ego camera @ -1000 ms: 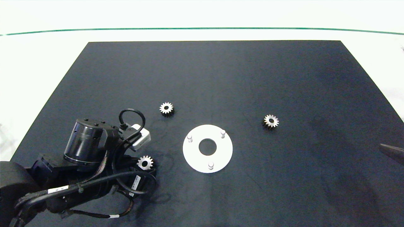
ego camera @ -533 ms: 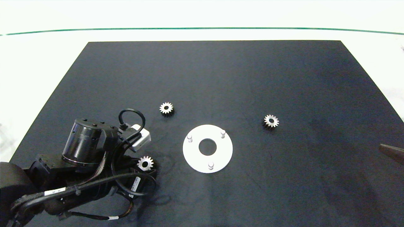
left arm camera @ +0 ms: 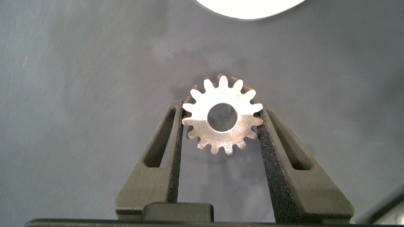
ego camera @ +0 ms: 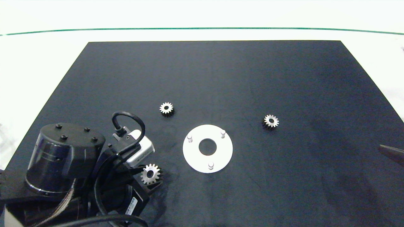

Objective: Install three planetary gears onto the carrier pins

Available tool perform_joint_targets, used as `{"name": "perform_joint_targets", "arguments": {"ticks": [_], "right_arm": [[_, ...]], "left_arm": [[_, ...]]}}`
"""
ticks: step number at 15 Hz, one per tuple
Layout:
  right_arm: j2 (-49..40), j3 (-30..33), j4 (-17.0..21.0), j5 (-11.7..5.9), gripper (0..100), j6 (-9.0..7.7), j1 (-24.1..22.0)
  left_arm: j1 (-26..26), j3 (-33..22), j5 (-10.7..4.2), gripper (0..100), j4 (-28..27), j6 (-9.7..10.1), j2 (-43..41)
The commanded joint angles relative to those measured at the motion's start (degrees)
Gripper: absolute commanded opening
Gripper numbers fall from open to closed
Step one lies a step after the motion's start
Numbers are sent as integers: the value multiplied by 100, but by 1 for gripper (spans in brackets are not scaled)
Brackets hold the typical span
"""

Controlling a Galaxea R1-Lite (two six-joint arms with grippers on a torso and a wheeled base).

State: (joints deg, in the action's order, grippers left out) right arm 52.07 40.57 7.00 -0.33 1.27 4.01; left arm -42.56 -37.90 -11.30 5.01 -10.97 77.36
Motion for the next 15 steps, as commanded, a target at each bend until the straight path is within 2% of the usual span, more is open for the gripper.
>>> {"name": "perform_joint_targets", "arguments": {"ticks": [1, 4, 10, 13, 15], "right_arm": [[-30, -5, 3, -11, 100, 5, 3], [-83, 12, 12, -20, 100, -13, -6], [-285, 12, 74, -2, 100, -13, 3], [-294, 4, 74, -2, 100, -13, 3], [-294, 4, 74, -2, 100, -13, 3]], "left_arm": [[-569, -130, -56, 22, 9, -10, -134], [-903, -253, -65, 22, 0, -45, -46], [-1070, -868, -65, 22, -246, -160, 438], [-1273, -877, -65, 22, -237, -335, 631], [-1299, -886, -74, 22, -220, -617, 719]]}}
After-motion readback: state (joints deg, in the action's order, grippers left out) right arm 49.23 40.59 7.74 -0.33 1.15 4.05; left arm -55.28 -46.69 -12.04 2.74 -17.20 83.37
